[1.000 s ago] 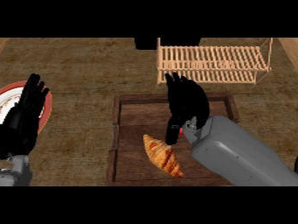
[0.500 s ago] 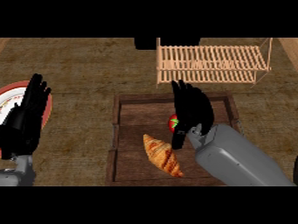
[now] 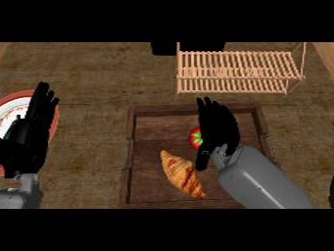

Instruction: Pick the tomato from the tray and place it in the tiered shelf

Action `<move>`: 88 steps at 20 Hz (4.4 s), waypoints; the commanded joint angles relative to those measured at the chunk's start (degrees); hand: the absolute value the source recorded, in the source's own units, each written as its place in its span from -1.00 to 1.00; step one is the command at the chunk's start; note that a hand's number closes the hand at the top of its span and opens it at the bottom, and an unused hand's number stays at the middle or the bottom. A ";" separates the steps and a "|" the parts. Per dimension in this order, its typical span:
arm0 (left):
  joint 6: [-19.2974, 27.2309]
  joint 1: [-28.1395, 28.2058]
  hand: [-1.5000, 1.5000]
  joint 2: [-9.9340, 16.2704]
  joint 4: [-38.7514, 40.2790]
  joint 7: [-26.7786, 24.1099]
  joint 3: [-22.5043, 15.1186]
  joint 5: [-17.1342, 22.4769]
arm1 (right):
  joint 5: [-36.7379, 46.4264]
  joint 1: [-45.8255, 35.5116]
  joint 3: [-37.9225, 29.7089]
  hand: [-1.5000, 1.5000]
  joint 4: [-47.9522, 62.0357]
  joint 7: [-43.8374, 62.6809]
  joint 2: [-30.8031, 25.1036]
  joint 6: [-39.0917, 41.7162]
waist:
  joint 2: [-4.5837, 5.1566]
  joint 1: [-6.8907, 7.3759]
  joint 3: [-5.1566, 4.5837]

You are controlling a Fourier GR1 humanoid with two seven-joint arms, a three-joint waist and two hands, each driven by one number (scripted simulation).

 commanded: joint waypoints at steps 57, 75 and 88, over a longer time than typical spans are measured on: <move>-4.29 0.28 0.00 -5.12 -2.23 2.72 3.36 -5.86 | 22.60 -1.18 -21.21 1.00 -38.08 8.64 10.06 4.87 | -0.08 -0.20 -0.01; -4.25 -3.07 0.00 -6.74 0.81 1.79 4.16 -6.97 | 20.06 -4.32 -39.65 1.00 -4.60 -20.65 5.89 -20.87 | 0.35 0.34 0.04; -5.89 2.67 0.00 -7.29 -6.83 5.20 2.94 -7.47 | 17.73 -18.17 -45.45 1.00 20.78 -29.09 3.43 -30.45 | 0.15 0.74 0.02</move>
